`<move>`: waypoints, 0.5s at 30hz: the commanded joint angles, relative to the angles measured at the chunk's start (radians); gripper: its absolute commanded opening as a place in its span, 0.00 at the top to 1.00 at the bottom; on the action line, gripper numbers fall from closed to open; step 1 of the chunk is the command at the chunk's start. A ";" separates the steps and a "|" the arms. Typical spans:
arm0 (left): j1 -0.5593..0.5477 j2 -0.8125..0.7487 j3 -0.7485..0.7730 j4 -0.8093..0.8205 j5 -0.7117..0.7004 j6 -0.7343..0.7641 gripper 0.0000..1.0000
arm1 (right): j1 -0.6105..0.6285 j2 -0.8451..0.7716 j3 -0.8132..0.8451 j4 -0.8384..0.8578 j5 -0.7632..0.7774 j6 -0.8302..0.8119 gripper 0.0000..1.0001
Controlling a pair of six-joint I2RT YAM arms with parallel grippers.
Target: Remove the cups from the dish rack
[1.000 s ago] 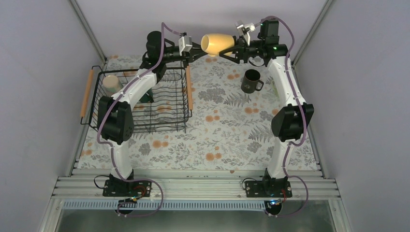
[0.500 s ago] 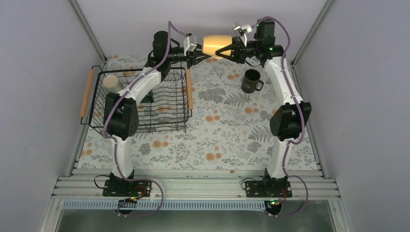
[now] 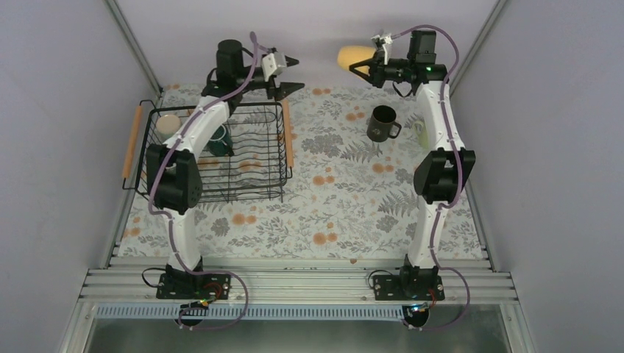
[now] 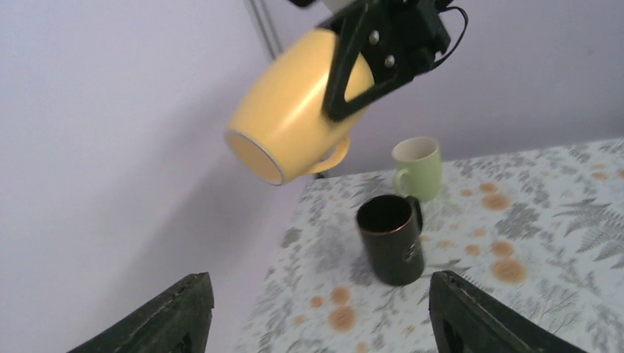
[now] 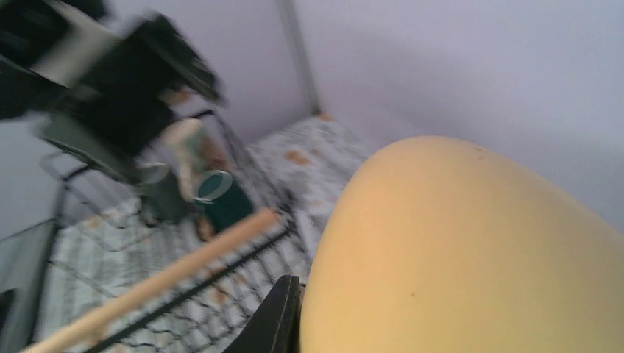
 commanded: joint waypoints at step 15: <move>0.261 -0.256 -0.044 -0.345 -0.222 0.343 0.12 | 0.135 0.131 0.083 -0.406 0.806 -0.434 0.97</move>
